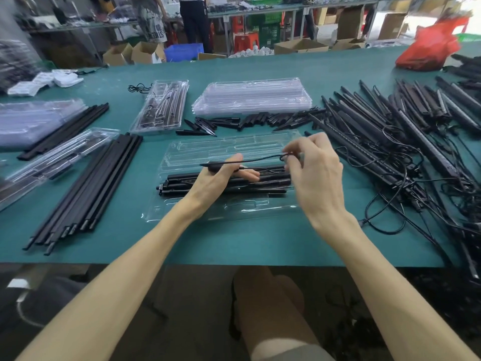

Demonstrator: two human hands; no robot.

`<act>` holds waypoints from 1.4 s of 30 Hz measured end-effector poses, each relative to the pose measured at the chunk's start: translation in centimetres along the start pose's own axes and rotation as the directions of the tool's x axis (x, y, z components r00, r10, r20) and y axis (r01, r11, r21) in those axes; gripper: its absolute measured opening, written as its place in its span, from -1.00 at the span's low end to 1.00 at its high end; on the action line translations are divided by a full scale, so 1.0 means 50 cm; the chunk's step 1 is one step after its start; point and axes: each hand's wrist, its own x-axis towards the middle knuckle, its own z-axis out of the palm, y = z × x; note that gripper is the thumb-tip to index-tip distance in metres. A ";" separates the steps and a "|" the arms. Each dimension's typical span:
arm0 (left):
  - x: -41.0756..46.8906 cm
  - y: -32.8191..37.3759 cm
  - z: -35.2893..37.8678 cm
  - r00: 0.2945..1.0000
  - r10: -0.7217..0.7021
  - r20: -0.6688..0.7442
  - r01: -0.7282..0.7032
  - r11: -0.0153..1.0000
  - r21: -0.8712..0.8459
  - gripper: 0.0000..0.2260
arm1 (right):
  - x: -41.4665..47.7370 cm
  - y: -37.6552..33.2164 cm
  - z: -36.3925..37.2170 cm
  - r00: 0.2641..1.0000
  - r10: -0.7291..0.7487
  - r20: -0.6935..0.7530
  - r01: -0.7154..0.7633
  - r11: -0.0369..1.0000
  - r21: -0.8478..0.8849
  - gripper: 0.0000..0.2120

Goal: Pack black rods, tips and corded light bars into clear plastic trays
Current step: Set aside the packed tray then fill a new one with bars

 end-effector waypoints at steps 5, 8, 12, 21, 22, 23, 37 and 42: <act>-0.001 -0.003 0.002 0.999 0.005 0.052 -0.006 1.000 0.005 -0.45 | 0.002 0.002 0.037 0.990 -0.077 0.118 0.043 0.963 0.267 -0.53; -0.003 -0.003 0.001 0.998 -0.011 0.059 0.010 1.000 0.024 -0.50 | -0.008 0.007 0.066 0.984 -0.130 0.122 0.079 0.931 0.356 -0.53; -0.003 -0.004 0.003 0.994 -0.013 0.108 0.005 0.997 0.076 -0.54 | -0.009 0.012 0.091 0.963 -0.176 0.205 0.116 0.954 0.276 -0.70; -0.004 0.010 0.005 0.997 -0.013 0.079 0.016 0.999 -0.036 -0.72 | -0.025 0.020 0.101 0.870 -0.227 0.438 0.116 0.957 0.266 -0.84; -0.005 0.009 0.004 0.998 -0.018 0.061 0.020 0.999 -0.037 -0.71 | -0.026 0.022 0.103 0.862 -0.229 0.453 0.123 0.960 0.251 -0.77; -0.005 0.007 0.003 0.999 -0.018 0.047 0.019 0.999 -0.034 -0.68 | -0.027 0.022 0.104 0.856 -0.224 0.465 0.131 0.966 0.225 -0.70; 0.000 -0.002 0.000 0.998 0.033 -0.058 -0.035 0.999 -0.038 -0.67 | -0.021 0.046 0.036 0.951 -0.200 0.235 0.226 0.970 -0.088 -0.85; 0.003 -0.009 -0.006 0.996 0.044 -0.080 -0.044 0.999 0.002 -0.65 | -0.017 0.080 0.014 0.976 -0.055 0.210 0.102 0.970 -0.221 -0.76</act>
